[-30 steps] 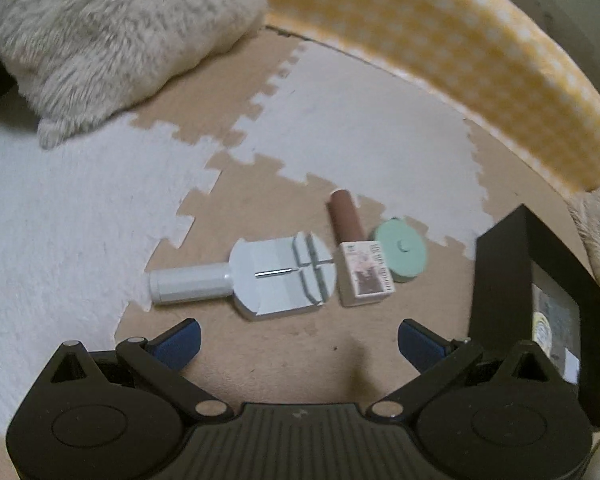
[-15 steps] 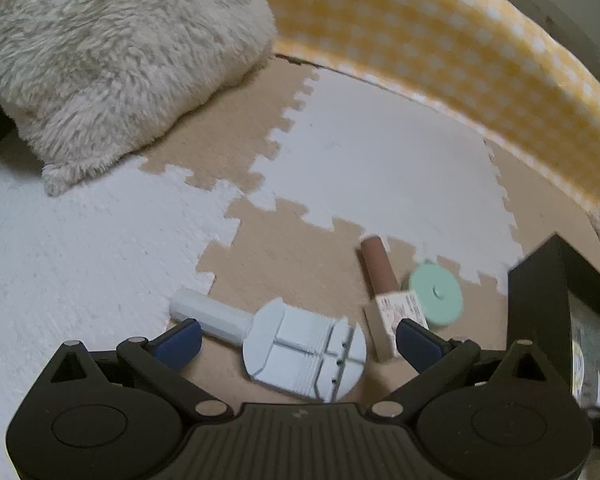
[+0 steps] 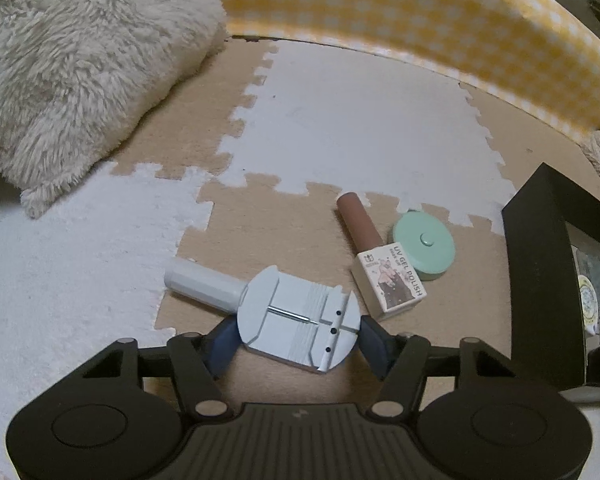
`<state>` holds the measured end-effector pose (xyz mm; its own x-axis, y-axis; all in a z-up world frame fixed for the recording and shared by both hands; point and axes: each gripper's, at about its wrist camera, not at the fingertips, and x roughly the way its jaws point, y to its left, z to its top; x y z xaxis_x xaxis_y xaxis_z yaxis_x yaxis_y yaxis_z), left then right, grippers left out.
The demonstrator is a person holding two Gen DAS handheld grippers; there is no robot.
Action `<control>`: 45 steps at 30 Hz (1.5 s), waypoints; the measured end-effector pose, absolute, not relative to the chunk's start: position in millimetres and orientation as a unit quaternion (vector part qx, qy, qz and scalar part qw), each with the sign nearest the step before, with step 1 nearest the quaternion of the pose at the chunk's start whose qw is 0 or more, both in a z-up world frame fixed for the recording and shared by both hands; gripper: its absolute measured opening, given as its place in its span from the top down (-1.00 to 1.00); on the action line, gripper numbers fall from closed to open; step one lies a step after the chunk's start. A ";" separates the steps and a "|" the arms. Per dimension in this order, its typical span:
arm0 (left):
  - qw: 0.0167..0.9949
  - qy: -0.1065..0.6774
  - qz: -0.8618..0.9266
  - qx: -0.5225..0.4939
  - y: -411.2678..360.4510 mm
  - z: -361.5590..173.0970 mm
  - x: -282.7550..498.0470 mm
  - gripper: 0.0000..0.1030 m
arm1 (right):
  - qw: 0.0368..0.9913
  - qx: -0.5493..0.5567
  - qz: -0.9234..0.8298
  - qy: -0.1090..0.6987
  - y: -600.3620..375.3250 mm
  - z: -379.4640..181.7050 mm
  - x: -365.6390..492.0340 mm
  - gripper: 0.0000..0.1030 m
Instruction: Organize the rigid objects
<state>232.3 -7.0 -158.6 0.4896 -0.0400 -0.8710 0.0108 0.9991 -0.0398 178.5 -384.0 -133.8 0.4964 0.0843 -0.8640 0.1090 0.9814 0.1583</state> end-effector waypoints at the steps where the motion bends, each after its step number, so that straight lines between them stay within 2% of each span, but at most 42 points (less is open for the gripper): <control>1: 0.863 0.504 -0.014 -0.015 -6.7 -158.5 232.0 -0.25 | 0.860 0.096 -0.007 0.502 -384.1 -133.8 178.4 0.88; 16: 0.893 0.445 -0.047 -0.041 -26.0 -128.0 217.4 -0.23 | 0.859 0.097 -0.007 0.502 -383.9 -133.8 178.4 0.88; 29: 0.900 0.424 -0.091 -0.056 -42.5 -112.4 201.5 -0.22 | 0.860 0.094 -0.007 0.502 -383.9 -133.7 178.4 0.88; 45: 0.880 0.453 -0.135 0.046 -71.8 -144.1 202.9 -0.26 | 0.860 0.090 -0.008 0.503 -381.6 -132.9 178.2 0.87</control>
<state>202.9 -71.8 -144.1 0.5528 -0.1959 -0.8100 0.2784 0.9595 -0.0420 178.2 -381.6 -132.9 0.4946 0.0771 -0.8657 0.1048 0.9835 0.1475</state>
